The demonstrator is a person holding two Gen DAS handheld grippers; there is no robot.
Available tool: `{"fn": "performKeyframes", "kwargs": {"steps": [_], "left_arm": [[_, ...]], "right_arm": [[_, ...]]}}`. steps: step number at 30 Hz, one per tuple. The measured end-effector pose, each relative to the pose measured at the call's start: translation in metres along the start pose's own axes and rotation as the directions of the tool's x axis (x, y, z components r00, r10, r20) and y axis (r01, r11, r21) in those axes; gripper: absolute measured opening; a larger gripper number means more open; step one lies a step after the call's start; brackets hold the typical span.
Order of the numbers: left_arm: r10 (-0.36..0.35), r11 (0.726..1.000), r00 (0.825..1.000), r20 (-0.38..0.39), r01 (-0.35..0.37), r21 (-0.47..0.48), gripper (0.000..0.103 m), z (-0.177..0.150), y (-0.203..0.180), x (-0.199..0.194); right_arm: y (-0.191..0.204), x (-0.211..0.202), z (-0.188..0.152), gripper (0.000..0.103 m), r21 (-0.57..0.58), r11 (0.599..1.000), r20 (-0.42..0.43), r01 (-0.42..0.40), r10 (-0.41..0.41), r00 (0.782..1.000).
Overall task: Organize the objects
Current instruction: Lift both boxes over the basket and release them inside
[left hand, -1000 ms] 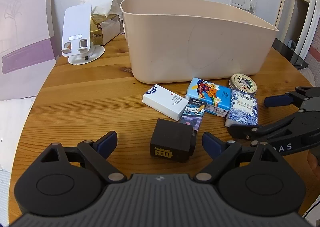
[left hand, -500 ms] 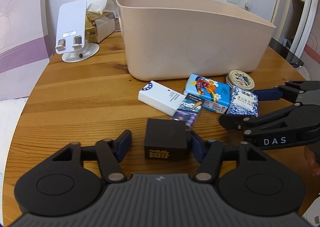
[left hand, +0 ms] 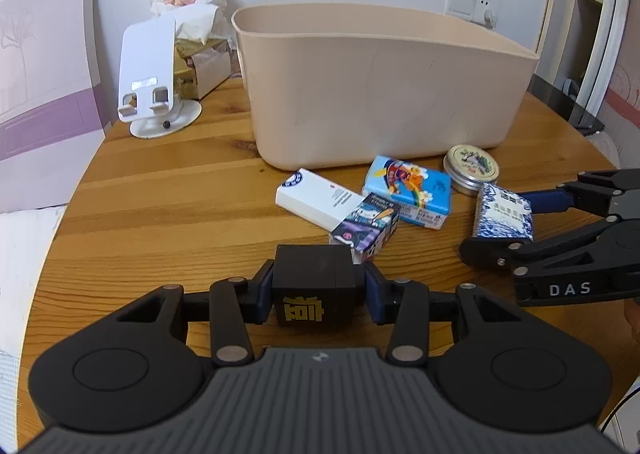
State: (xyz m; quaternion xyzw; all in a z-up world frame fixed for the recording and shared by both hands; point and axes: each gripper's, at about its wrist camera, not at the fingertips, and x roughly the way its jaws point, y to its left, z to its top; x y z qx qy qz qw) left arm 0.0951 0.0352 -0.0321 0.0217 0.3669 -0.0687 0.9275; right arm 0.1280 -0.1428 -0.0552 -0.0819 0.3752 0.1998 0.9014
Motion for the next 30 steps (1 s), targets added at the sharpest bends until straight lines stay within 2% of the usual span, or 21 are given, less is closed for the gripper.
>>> {"fn": "performKeyframes", "kwargs": {"steps": [12,22,30], "left_arm": [[0.02,1.0,0.996,0.081,-0.021,0.011,0.047,0.016,-0.005,-0.032],[0.015,0.998,0.984,0.18,-0.024,0.051,0.047,0.045,-0.016,-0.064],[0.014,0.995,0.973,0.232,-0.037,0.093,0.047,0.071,-0.028,-0.069]], "right_arm": [[-0.023,-0.052,0.015,0.074,0.023,1.0,0.11,0.016,-0.019,0.994],[-0.044,-0.09,0.042,0.074,0.048,0.999,0.239,0.021,-0.032,0.971],[-0.058,-0.105,0.066,0.074,0.062,0.998,0.315,0.03,-0.048,0.948]]}}
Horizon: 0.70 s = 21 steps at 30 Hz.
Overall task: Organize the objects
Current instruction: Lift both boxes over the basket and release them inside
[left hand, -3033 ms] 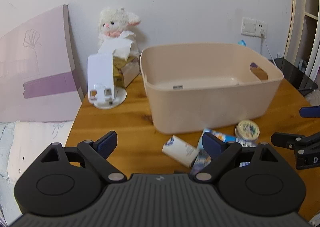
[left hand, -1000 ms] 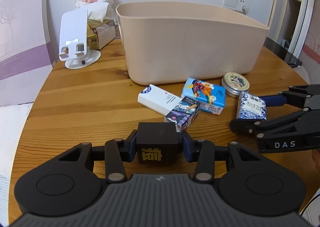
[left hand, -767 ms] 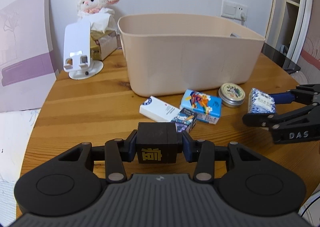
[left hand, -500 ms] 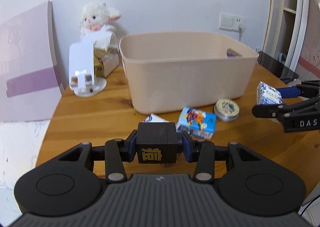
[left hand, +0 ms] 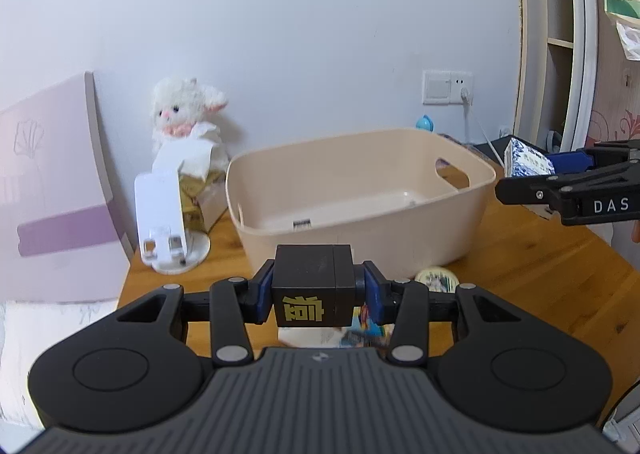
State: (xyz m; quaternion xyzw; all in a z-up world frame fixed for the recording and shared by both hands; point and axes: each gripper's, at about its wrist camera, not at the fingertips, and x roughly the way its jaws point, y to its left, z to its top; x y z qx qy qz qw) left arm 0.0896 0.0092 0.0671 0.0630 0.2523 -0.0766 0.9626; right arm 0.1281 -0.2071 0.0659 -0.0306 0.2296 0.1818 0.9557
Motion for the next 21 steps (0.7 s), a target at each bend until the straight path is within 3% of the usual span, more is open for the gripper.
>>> {"fn": "performKeyframes", "kwargs": {"steps": [10,21], "left_arm": [[0.021,0.999,0.999,0.036,-0.022,0.025,0.047,0.037,-0.006,0.035],[0.067,0.998,0.998,-0.008,-0.067,0.007,0.047,0.064,-0.007,0.097]], "right_arm": [[-0.014,0.023,0.027,0.074,0.007,0.999,0.057,0.04,-0.04,0.998],[-0.022,0.072,0.042,0.074,-0.004,0.996,0.042,0.084,-0.084,0.996]]}}
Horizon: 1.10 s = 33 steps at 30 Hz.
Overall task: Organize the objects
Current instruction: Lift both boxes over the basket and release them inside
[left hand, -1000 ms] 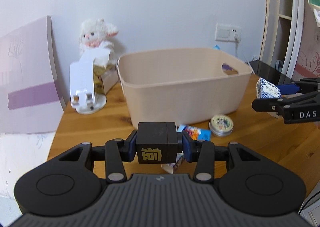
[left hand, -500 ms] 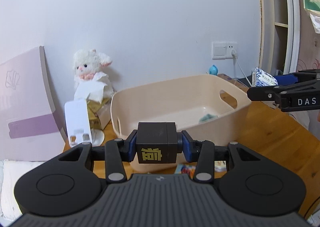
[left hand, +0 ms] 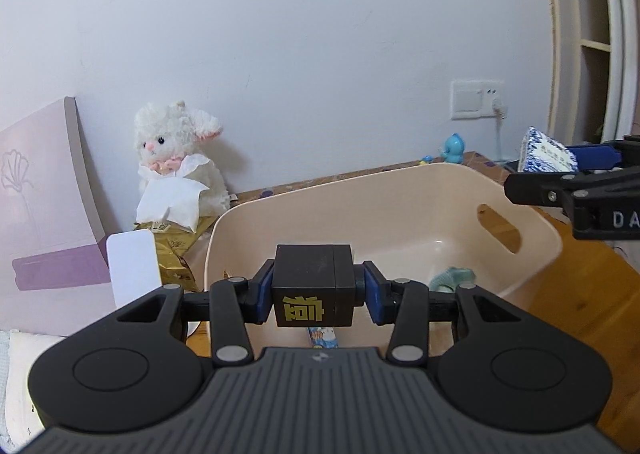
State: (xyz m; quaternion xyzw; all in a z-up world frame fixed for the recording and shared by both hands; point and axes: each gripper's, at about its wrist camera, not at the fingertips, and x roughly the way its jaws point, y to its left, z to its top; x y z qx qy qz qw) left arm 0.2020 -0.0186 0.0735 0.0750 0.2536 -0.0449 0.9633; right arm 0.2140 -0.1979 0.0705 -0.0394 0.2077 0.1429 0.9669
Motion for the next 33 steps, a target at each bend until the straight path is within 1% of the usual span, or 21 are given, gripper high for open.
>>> {"fn": "performKeyframes", "kwargs": {"steps": [4,9,15,17,18,20,23,25,26,27,30,31,32,33], "left_arm": [[0.021,1.0,0.999,-0.048,-0.021,-0.006,0.047,0.004,-0.001,0.029],[0.051,0.999,0.991,-0.125,-0.048,0.02,0.047,0.002,-0.007,0.059],[0.058,0.998,0.97,-0.236,-0.05,0.039,0.047,-0.006,-0.011,0.085],[0.044,0.999,0.965,-0.259,-0.043,0.01,0.047,-0.007,-0.008,0.088],[0.032,0.999,0.959,-0.281,-0.036,-0.008,0.047,-0.007,-0.006,0.09],[0.016,0.999,0.948,-0.317,-0.027,-0.032,0.047,-0.006,-0.004,0.094],[0.028,0.999,0.944,-0.329,-0.037,-0.023,0.047,-0.006,-0.004,0.098],[0.031,0.999,0.942,-0.335,-0.042,-0.026,0.048,-0.005,-0.003,0.098],[0.029,0.999,0.94,-0.339,-0.042,-0.032,0.048,-0.005,-0.003,0.098],[0.027,0.998,0.94,-0.34,-0.042,-0.036,0.049,-0.005,-0.002,0.097],[0.033,0.998,0.947,-0.318,-0.048,-0.039,0.067,-0.002,0.001,0.089],[0.025,0.998,0.952,-0.306,-0.04,-0.043,0.069,0.0,0.002,0.085],[0.026,0.998,0.953,-0.301,-0.041,-0.044,0.071,0.002,0.003,0.082],[0.033,0.998,0.955,-0.294,-0.047,-0.042,0.072,0.003,0.004,0.078]], "right_arm": [[0.002,0.022,-0.002,0.074,-0.01,1.0,-0.04,0.015,-0.015,0.999],[0.002,0.053,-0.007,0.074,-0.02,1.0,-0.125,0.024,-0.026,0.992],[0.004,0.08,-0.013,0.074,-0.048,0.999,-0.237,0.023,-0.033,0.971],[0.005,0.087,-0.015,0.074,-0.058,0.998,-0.267,0.022,-0.037,0.963],[0.006,0.089,-0.017,0.074,-0.062,0.998,-0.283,0.02,-0.037,0.959],[0.008,0.09,-0.019,0.074,-0.078,0.997,-0.289,0.02,-0.042,0.956],[0.01,0.092,-0.022,0.074,-0.075,0.997,-0.307,0.013,-0.035,0.951],[0.01,0.091,-0.024,0.075,-0.068,0.998,-0.306,0.013,-0.033,0.952],[0.009,0.091,-0.023,0.078,-0.061,0.998,-0.305,0.013,-0.031,0.952],[0.009,0.089,-0.023,0.079,-0.052,0.999,-0.304,0.011,-0.027,0.952],[0.009,0.081,-0.022,0.082,-0.05,0.999,-0.287,0.021,-0.034,0.957],[0.009,0.078,-0.02,0.085,-0.055,0.998,-0.277,0.025,-0.04,0.96],[0.009,0.074,-0.019,0.089,-0.055,0.998,-0.269,0.029,-0.042,0.962],[0.009,0.071,-0.017,0.092,-0.051,0.998,-0.262,0.029,-0.042,0.964]]}}
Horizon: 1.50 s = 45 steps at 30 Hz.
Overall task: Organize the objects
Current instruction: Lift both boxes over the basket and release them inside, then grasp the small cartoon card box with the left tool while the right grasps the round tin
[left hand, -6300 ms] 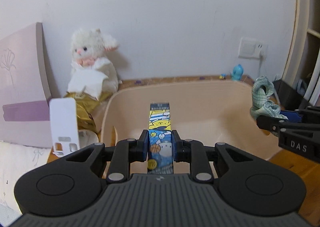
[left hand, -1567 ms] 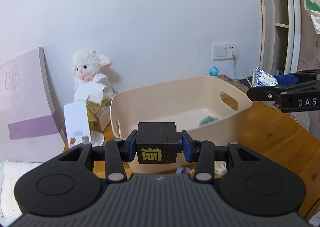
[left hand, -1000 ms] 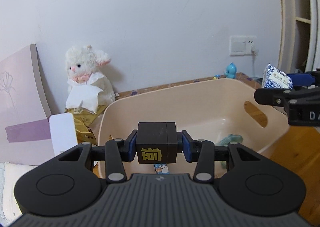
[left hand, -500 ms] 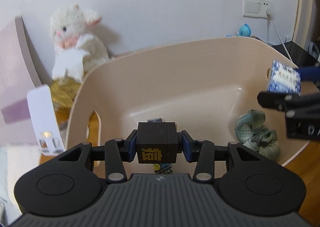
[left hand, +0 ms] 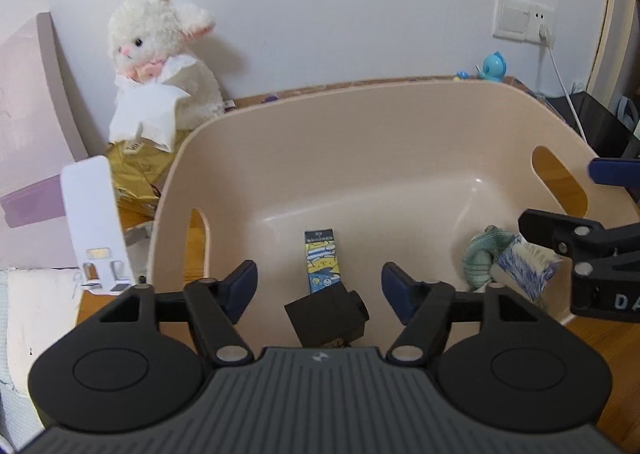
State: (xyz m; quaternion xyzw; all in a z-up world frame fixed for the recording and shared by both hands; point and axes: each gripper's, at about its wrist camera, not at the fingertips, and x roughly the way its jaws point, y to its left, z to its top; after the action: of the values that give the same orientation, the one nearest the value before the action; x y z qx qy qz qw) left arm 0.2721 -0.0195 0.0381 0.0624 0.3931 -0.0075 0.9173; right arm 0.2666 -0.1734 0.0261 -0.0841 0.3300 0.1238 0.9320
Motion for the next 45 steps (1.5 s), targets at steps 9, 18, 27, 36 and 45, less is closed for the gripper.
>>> {"fn": "performKeyframes", "kwargs": {"steps": [9,18,27,36,45], "left_arm": [[0.019,1.0,0.997,0.074,-0.019,-0.003,0.082,-0.004,0.017,-0.04],[0.038,0.999,0.993,0.113,-0.038,0.002,0.089,-0.033,0.039,-0.081],[0.023,1.0,0.995,0.097,-0.023,0.0,0.092,-0.074,0.049,-0.093],[0.0,1.0,0.998,0.059,0.0,0.004,0.092,-0.11,0.05,-0.085],[-0.063,0.998,0.998,-0.013,0.063,0.018,0.092,-0.138,0.043,-0.063]], "right_arm": [[-0.002,-0.048,0.004,0.103,0.037,0.999,0.092,-0.026,0.023,0.996],[-0.004,-0.082,-0.016,0.103,0.021,0.999,0.099,-0.033,0.031,0.995],[-0.002,-0.087,-0.048,0.103,-0.013,0.999,0.032,-0.035,0.035,0.999],[0.002,-0.065,-0.089,0.103,-0.023,0.998,-0.077,-0.053,0.051,0.996],[0.01,-0.041,-0.115,0.103,-0.053,0.997,-0.14,-0.052,0.044,0.989]]}}
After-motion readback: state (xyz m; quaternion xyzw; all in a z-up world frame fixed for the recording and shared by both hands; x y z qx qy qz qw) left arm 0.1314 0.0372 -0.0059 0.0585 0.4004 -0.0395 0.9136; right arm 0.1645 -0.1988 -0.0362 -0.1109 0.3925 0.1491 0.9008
